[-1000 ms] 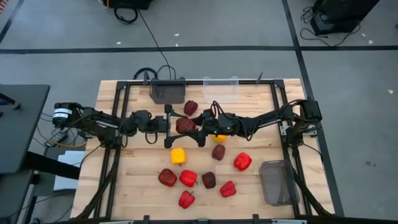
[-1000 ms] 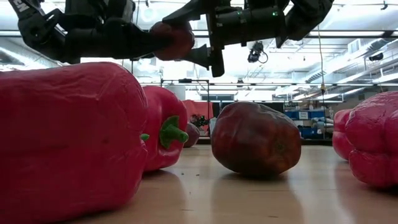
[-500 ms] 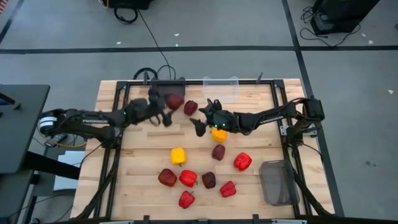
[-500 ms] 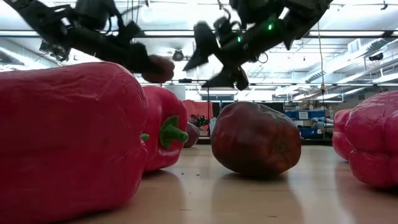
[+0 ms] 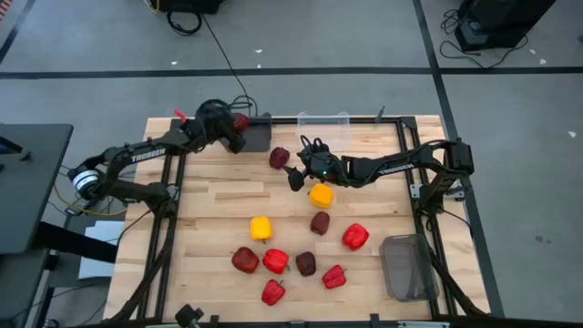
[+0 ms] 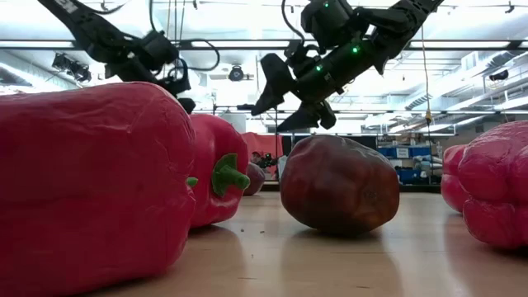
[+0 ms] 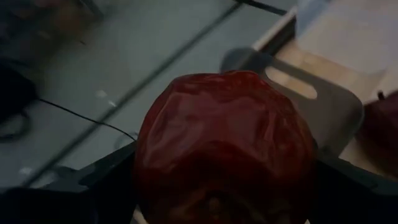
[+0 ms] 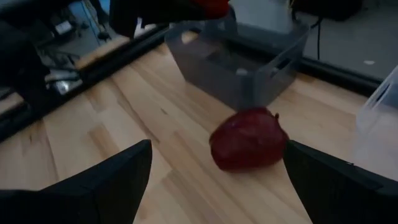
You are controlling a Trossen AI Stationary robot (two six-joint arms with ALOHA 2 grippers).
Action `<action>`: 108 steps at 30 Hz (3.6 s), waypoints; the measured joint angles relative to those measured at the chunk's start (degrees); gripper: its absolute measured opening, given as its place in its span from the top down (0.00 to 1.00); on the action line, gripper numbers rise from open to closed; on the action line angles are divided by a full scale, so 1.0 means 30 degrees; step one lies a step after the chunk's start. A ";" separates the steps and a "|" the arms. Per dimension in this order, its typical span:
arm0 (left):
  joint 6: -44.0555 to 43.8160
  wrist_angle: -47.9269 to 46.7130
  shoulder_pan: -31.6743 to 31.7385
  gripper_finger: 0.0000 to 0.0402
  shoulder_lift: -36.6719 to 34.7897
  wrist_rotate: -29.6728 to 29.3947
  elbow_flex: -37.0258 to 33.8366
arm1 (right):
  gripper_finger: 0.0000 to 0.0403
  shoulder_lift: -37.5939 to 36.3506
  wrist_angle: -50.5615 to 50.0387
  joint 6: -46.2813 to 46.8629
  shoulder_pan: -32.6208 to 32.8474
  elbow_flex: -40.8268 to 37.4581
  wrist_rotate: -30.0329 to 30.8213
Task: Sort produce into baskets
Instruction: Put the red apple into the top black bin
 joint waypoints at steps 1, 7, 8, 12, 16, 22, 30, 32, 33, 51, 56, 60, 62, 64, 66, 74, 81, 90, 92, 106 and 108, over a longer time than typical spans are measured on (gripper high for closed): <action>-0.0022 -0.0392 0.0269 0.10 0.0348 0.0632 0.0226 | 0.08 0.0000 -0.0203 -0.0014 -0.0157 0.0000 -0.0349; 0.0080 -0.1130 0.1269 0.09 0.2128 0.1513 0.1117 | 0.08 0.0000 -0.1425 -0.0288 -0.0827 0.0000 -0.0380; 0.0070 -0.1330 0.1364 0.09 0.2372 0.1513 0.1286 | 0.08 0.0000 -0.1544 -0.0405 -0.0891 0.0000 -0.0427; 0.0036 -0.2818 0.1640 0.08 0.2952 0.1498 0.2271 | 0.08 0.0000 -0.2110 -0.0851 -0.1054 0.0000 -0.0973; 0.0706 -0.4062 0.1756 0.06 0.3084 0.1503 0.3218 | 0.08 0.0000 -0.2456 -0.0928 -0.1047 0.0000 -0.1169; 0.1579 -0.5655 0.1742 0.01 0.3070 0.2008 0.4083 | 0.08 0.0000 -0.2446 -0.0925 -0.0859 0.0000 -0.2425; -0.0029 -0.4380 0.0355 0.03 0.3048 0.5143 0.4133 | 0.08 -0.0657 -0.3668 -0.0739 -0.0026 -0.0007 -0.0785; -0.0311 -0.4091 -0.0739 0.03 0.3048 0.5136 0.4133 | 0.08 -0.1258 -0.4304 -0.0708 0.0338 -0.0007 0.0275; -0.0375 -0.3947 -0.1337 0.03 0.3048 0.4992 0.4126 | 0.08 -0.1593 -0.4662 -0.0658 0.0535 -0.0007 0.0785; -0.3328 -0.3909 -0.6679 0.03 0.6460 0.0786 0.6422 | 0.08 -0.6000 -1.2018 0.2753 0.3813 0.0000 0.5914; -0.3366 -0.5433 -0.6679 0.03 0.9156 0.0689 0.8850 | 0.08 -0.5942 -1.2165 0.3086 0.4551 0.0000 0.6048; -0.2856 -0.6621 -0.6679 0.04 1.0822 0.0696 1.0618 | 0.08 -0.5938 -1.3143 0.3417 0.5163 0.0000 0.7054; -0.2849 -0.7354 -0.6679 0.04 1.1596 0.0624 1.1290 | 0.09 -0.5938 -1.3815 0.3845 0.5519 0.0000 0.7783; -0.2837 -0.7966 -0.6679 0.04 1.2339 0.0580 1.1873 | 0.10 -0.5938 -1.4461 0.4367 0.5785 -0.0003 0.8093; -0.2835 -0.8521 -0.6679 0.04 1.2931 0.0595 1.2309 | 0.10 -0.5931 -1.5123 0.4912 0.6018 -0.0007 0.8093; -0.1873 -0.9998 -0.6803 0.10 1.4166 0.0150 1.3167 | 0.13 -0.5931 -1.5573 0.5308 0.6764 -0.0007 0.8800; -0.1579 -1.2456 -0.7011 0.21 1.4363 0.0296 1.4889 | 0.16 -0.5931 -1.5742 0.6333 0.7696 -0.0095 0.9665; -0.0299 -1.5808 -0.7028 0.17 1.4071 0.0282 1.7773 | 0.21 -0.5909 -1.5903 0.9578 0.9342 -0.2302 1.1200; -0.0270 -1.6085 -0.7021 0.17 1.3820 0.0198 1.8266 | 0.22 -0.5909 -1.5851 0.9500 0.9156 -0.2366 1.0660; 0.0052 -1.8399 -0.4213 0.16 1.0461 -0.0585 1.7964 | 0.22 -0.5916 -1.5517 0.8259 0.9695 -0.2368 1.0373; 0.0093 -1.7840 -0.3278 0.16 1.0302 -0.0586 1.7052 | 0.22 -0.5916 -1.5493 0.8222 0.9784 -0.2368 1.0373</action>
